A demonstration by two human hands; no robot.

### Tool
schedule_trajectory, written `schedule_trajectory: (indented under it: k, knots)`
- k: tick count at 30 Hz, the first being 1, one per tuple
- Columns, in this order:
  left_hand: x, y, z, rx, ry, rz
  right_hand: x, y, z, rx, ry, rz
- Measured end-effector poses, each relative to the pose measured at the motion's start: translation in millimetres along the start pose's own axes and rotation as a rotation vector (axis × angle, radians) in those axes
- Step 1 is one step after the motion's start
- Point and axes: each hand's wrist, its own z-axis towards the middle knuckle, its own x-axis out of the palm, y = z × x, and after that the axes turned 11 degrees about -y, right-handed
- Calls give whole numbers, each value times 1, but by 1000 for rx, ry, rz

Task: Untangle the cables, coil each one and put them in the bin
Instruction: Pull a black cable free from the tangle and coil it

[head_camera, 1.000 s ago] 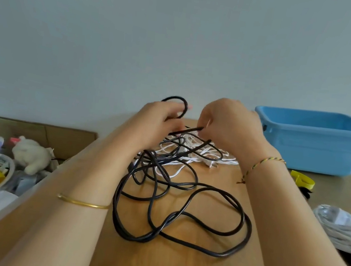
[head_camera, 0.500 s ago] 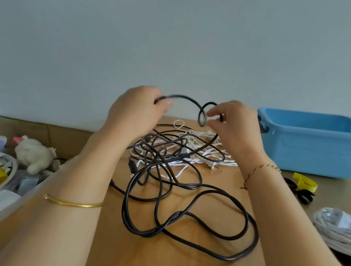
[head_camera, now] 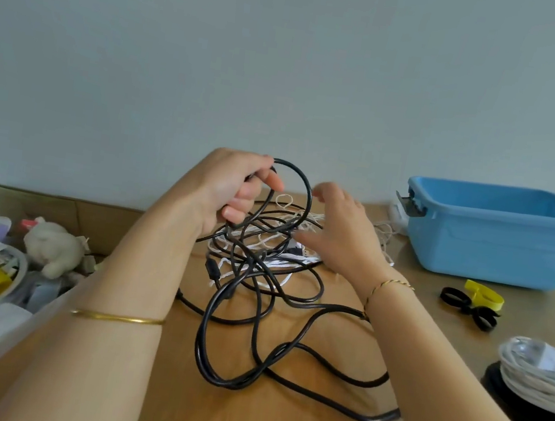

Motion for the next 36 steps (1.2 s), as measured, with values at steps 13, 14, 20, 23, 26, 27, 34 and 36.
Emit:
schedule_trajectory:
  k: [13, 14, 20, 23, 26, 27, 34, 36]
  knots:
    - [-10, -1, 5, -192, 193, -396, 1, 26, -11, 161, 191, 910]
    - [-10, -1, 5, -183, 214, -450, 3, 28, -11, 166, 153, 923]
    - [-12, -7, 5, -27, 290, -879, 1, 32, -13, 239, 135, 884]
    - [-10, -5, 9, 37, 202, -1019, -6, 40, -15, 228, 340, 772]
    - [-13, 4, 18, 93, 19, -1012, -15, 46, -17, 89, 537, 585]
    - [-13, 8, 21, 110, -64, -977, -16, 47, -16, 34, 591, 534]
    - [0, 23, 21, 536, -372, -125, -36, 45, -8, -27, 606, 315]
    - [4, 22, 19, 636, -389, 292, -43, 40, -3, -84, 455, 143]
